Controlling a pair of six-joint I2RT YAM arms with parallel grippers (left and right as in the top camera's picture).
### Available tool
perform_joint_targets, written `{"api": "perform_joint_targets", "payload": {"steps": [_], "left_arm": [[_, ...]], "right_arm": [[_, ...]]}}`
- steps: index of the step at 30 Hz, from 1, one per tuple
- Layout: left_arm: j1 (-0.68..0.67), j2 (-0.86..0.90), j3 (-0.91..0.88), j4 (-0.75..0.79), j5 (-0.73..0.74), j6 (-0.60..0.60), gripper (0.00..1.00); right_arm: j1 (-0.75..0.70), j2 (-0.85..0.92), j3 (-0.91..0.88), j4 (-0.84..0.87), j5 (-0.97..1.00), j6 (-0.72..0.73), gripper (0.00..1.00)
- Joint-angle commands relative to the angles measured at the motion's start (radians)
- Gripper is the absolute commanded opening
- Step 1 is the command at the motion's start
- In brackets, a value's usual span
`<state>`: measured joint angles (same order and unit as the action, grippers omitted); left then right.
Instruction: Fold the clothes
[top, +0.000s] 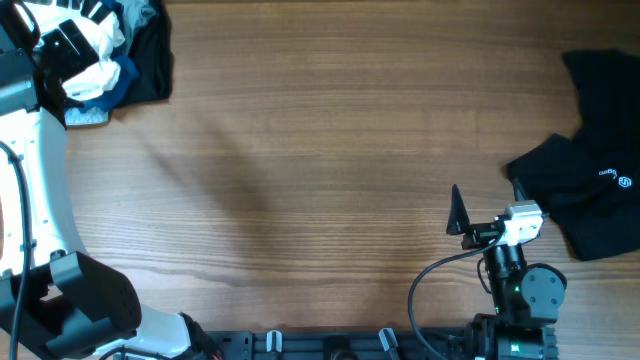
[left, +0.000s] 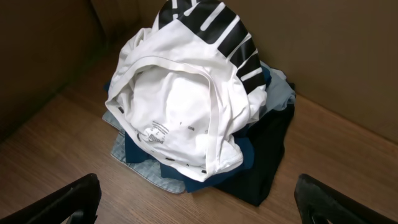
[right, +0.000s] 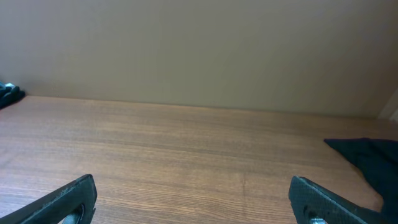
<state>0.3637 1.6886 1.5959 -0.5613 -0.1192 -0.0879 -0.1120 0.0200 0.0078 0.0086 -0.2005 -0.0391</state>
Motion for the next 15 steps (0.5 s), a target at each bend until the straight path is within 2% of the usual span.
{"api": "perform_joint_targets", "payload": {"steps": [1,9,13,15], "left_arm": [[0.003,-0.003,-0.001,0.003,-0.002,0.005,1.00],[-0.006,-0.037,-0.002,-0.011,-0.005,0.005,1.00],[-0.091,-0.100,-0.006,-0.044,-0.006,0.005,1.00],[-0.184,-0.162,-0.011,-0.084,-0.032,0.005,1.00]], "right_arm": [[0.003,-0.015,-0.003,0.007,0.014,-0.006,1.00],[0.003,-0.015,-0.003,0.007,0.014,-0.006,1.00],[0.003,-0.015,-0.003,0.007,0.014,-0.007,1.00],[0.003,-0.015,-0.003,0.007,0.014,-0.006,1.00]]}}
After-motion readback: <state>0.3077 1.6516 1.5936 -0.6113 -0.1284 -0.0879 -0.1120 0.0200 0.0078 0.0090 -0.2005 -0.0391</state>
